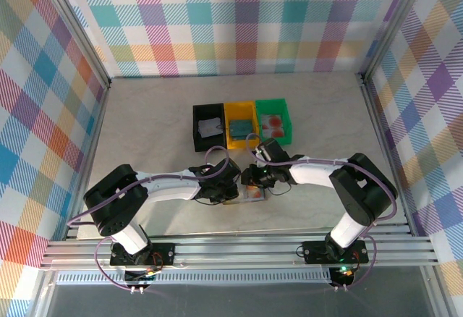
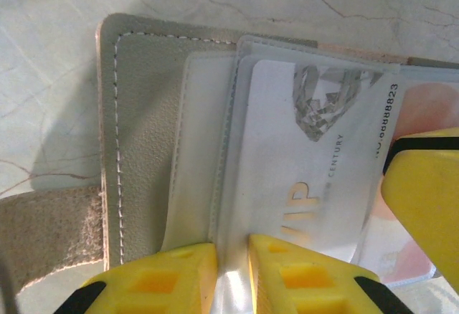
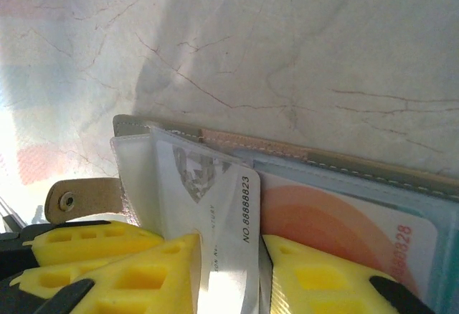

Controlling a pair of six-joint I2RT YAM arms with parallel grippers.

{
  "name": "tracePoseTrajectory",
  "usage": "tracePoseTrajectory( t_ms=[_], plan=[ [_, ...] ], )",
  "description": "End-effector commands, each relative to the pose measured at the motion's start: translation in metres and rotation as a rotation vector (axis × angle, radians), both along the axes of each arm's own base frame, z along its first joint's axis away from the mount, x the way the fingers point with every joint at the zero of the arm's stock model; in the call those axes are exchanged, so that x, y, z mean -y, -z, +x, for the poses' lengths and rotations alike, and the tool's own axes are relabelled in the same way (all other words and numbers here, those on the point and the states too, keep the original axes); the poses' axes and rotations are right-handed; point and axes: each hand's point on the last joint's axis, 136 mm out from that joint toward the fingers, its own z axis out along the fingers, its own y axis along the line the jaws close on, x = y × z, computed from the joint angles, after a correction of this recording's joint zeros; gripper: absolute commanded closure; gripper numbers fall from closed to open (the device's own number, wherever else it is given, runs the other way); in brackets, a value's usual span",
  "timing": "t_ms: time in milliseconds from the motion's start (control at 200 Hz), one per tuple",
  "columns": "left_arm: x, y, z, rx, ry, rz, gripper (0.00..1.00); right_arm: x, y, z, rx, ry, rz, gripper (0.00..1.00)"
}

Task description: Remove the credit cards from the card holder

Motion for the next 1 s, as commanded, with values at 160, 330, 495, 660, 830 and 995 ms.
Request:
tracePoseTrajectory(
  t_ms=[160, 330, 495, 660, 830, 995],
  plan=[
    [-0.012, 0.081, -0.047, -0.176, 0.073, 0.079, 0.79, 0.000, 0.000, 0.010, 0.021, -0.029, -0.057, 0.70],
    [-0.013, 0.080, -0.047, -0.170, 0.075, 0.073, 0.79, -0.008, 0.003, 0.002, -0.017, -0.047, 0.009, 0.70],
    [-0.012, 0.079, -0.047, -0.165, 0.075, 0.066, 0.79, -0.015, 0.001, -0.005, -0.038, -0.074, 0.072, 0.71],
    [-0.012, 0.077, -0.046, -0.154, 0.076, 0.062, 0.79, -0.023, -0.010, -0.013, -0.057, -0.104, 0.158, 0.72],
    [-0.011, 0.066, -0.042, -0.120, 0.082, 0.041, 0.78, -0.011, -0.007, -0.009, -0.053, -0.059, 0.084, 0.73],
    [-0.022, 0.025, -0.028, -0.012, 0.102, 0.093, 0.70, 0.008, -0.003, -0.004, -0.023, -0.003, -0.031, 0.74]
  ],
)
